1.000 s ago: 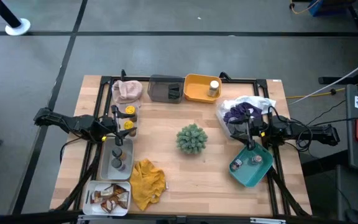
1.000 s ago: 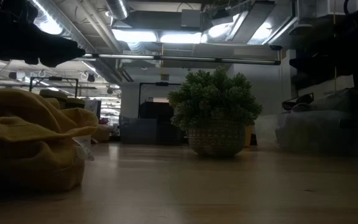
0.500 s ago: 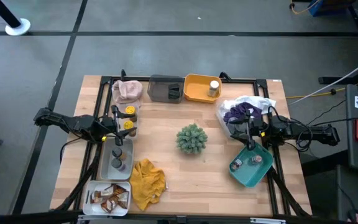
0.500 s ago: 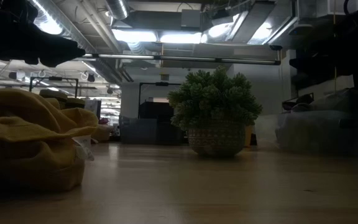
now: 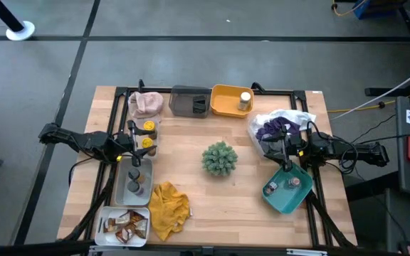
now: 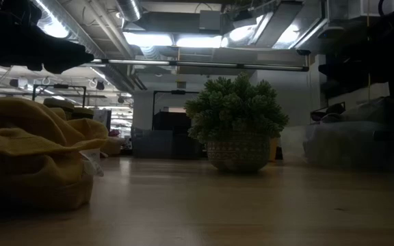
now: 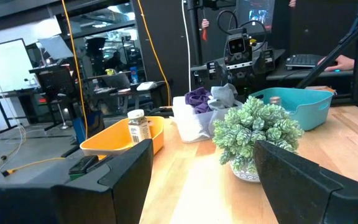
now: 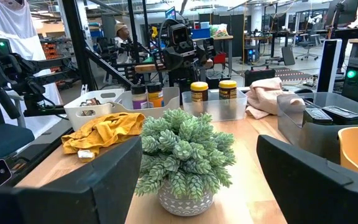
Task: Sort spices by type
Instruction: Return to Home position
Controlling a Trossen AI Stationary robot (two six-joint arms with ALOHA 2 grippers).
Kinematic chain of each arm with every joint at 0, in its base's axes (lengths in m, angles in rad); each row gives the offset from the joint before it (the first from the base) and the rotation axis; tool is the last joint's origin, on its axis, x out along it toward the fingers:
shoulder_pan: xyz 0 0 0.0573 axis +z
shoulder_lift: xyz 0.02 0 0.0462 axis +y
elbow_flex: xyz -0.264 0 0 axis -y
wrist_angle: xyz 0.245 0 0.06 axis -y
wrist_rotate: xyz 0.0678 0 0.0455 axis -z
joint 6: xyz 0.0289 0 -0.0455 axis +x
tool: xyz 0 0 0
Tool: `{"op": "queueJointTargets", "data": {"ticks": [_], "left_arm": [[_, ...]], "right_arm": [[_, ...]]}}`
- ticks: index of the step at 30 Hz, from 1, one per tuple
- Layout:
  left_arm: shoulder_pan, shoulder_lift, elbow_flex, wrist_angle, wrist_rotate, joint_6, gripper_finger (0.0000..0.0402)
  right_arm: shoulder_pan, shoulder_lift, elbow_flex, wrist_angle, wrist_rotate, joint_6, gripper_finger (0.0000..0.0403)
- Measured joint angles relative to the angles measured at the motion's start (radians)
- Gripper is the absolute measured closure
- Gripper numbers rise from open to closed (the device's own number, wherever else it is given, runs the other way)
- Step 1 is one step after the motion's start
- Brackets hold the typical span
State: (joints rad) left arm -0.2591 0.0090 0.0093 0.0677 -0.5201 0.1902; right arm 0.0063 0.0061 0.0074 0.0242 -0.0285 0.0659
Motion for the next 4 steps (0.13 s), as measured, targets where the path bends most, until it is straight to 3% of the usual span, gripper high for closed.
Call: {"op": "queueJointTargets", "data": {"ticks": [4], "left_arm": [[0.000, 0.000, 0.000, 0.000, 0.000, 0.000, 0.0139]], "right_arm": [[0.000, 0.000, 0.000, 0.000, 0.000, 0.000, 0.0086]]}}
